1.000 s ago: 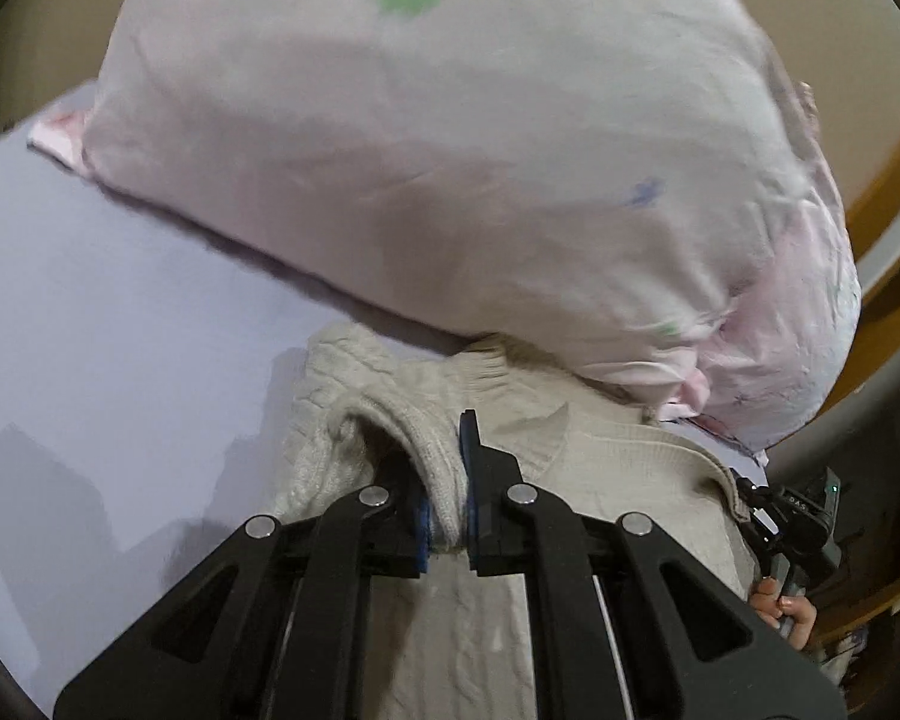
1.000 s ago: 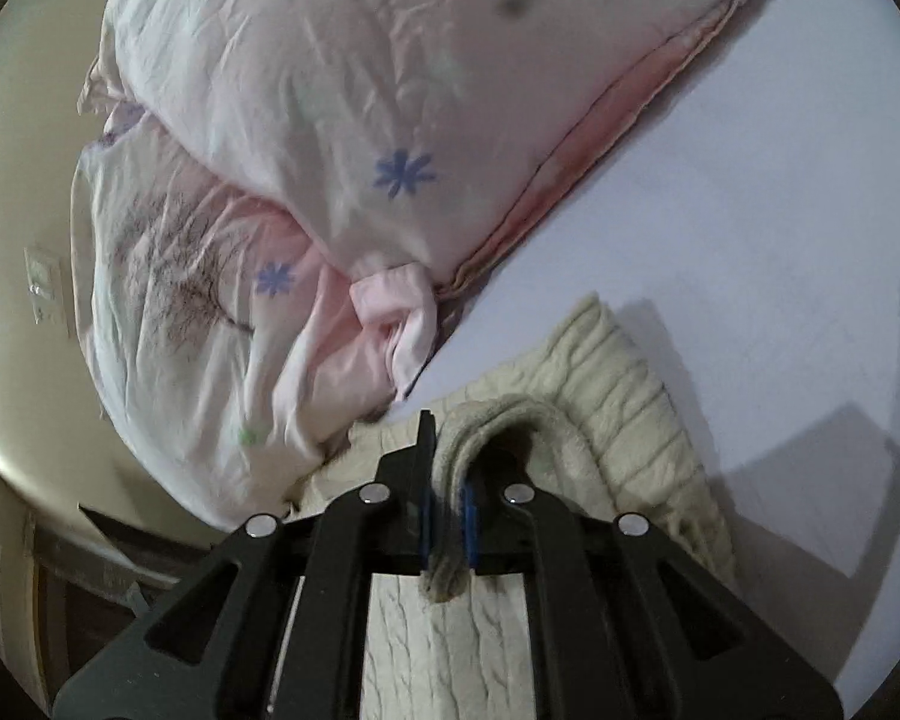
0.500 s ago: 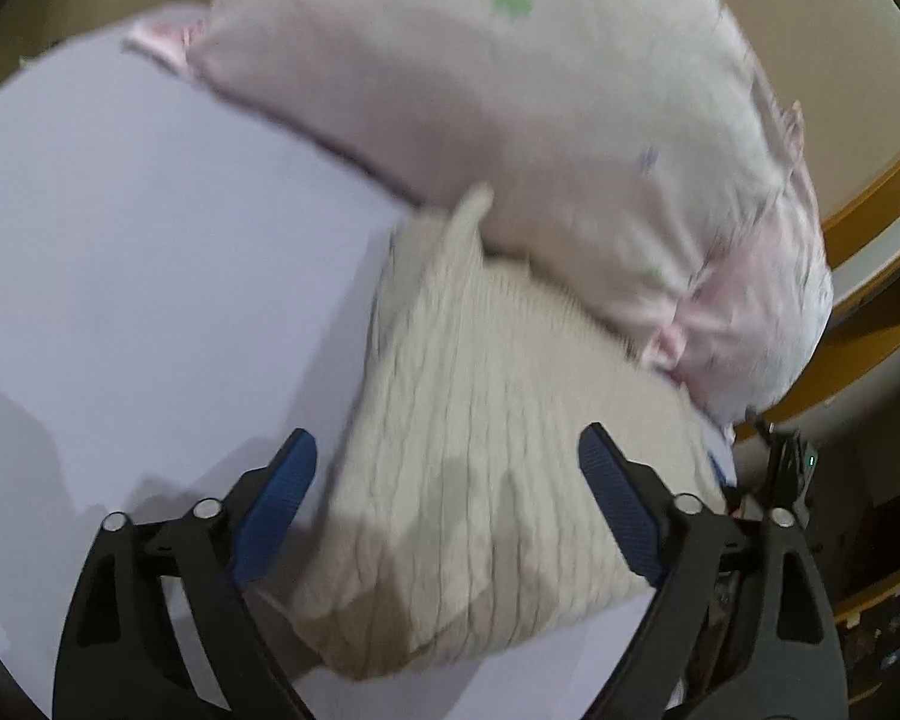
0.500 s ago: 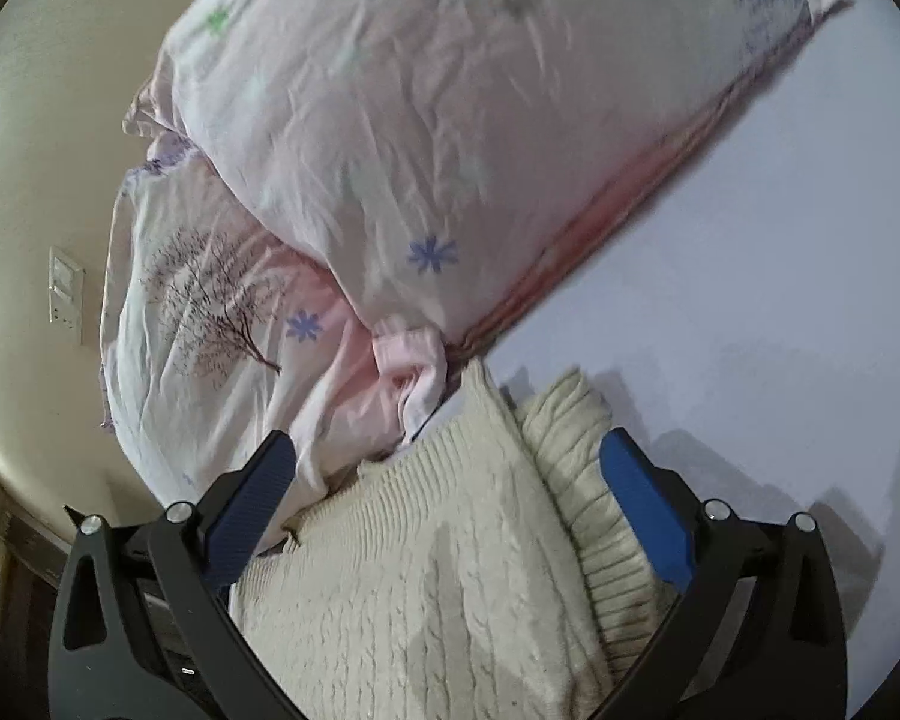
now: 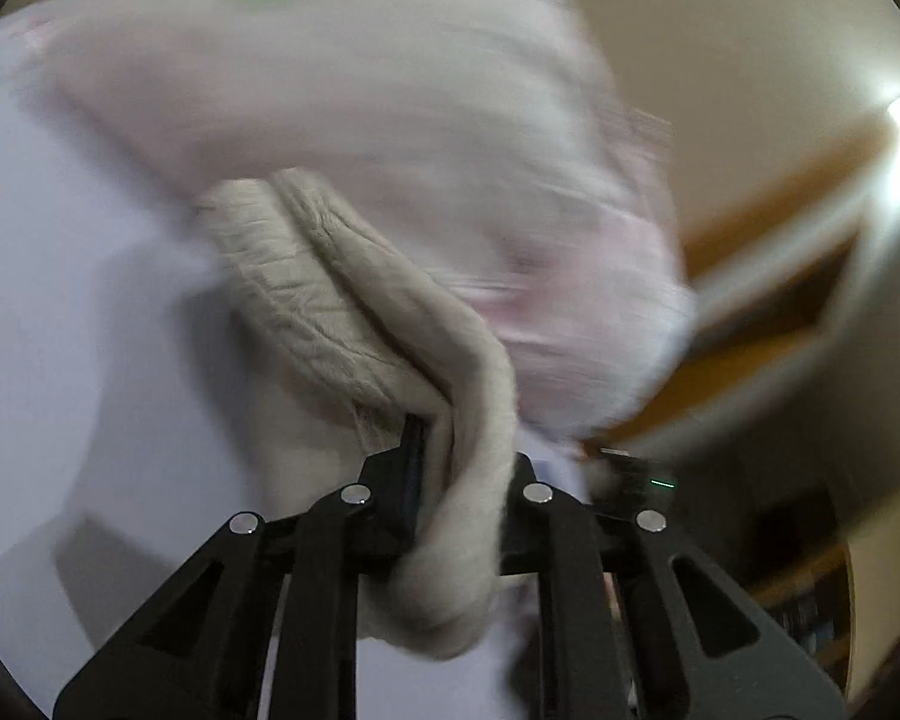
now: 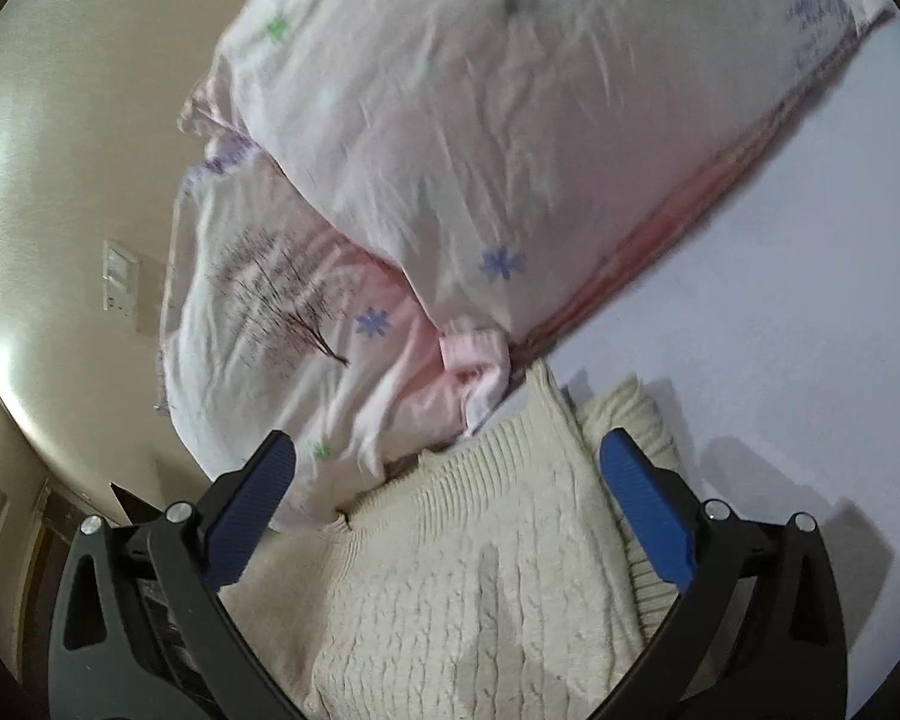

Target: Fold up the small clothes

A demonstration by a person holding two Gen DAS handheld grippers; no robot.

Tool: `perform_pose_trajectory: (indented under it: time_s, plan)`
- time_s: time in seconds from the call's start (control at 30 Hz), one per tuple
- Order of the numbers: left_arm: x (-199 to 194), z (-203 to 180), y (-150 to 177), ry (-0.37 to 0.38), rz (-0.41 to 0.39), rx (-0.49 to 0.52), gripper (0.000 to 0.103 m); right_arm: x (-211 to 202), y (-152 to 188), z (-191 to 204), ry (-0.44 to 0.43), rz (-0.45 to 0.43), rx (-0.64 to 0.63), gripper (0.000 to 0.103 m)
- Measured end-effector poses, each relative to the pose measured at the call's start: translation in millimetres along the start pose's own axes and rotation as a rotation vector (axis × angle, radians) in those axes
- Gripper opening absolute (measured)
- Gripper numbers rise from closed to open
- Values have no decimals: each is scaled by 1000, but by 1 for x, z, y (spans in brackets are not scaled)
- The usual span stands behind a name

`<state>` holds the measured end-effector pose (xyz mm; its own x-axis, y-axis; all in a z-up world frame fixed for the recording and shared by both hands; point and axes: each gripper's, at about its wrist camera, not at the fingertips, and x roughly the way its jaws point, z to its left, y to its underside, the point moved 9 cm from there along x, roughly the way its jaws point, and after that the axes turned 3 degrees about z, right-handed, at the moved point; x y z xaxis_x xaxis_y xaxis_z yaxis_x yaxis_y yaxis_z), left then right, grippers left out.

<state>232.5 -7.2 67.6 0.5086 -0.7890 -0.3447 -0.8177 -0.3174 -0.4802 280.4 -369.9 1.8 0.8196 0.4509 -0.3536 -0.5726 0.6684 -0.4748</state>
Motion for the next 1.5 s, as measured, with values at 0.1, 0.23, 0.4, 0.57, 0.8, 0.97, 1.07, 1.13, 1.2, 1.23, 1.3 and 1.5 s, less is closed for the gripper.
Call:
perform_pose_trajectory:
  time_s: [0.1,0.23,0.4,0.57,0.8,0.97,1.07,1.13,1.2,1.23,1.3,1.5]
  plan:
    - [69,-72,19,121,98,147,15,-17,-13,-3,12,-46,-23,101]
    - [194,-100,78,73,323,279,15,-35,-32,-23,77,-68,-31,101]
    - [226,-106,106,198,461,186,22,-42,-37,-47,89,20,26,101]
    - [144,-81,49,113,191,216,91,-19,-12,-47,99,230,33,101]
    - [136,26,49,-335,261,124,91,19,33,-41,205,419,-79,101]
    - [156,37,63,-318,312,90,92,28,48,-29,227,429,-186,79]
    - [161,36,73,-276,321,102,79,34,61,-23,210,449,-208,45]
    - [159,24,74,-263,309,136,57,32,62,-9,167,413,-228,41]
    - [141,11,70,-237,276,185,49,28,68,16,57,390,-245,40]
    - [121,11,70,-241,252,220,49,28,74,27,12,392,-251,39]
    - [84,9,62,-304,175,325,51,38,91,50,-42,407,-287,42]
    - [39,57,57,-623,125,387,69,45,91,64,190,270,-421,63]
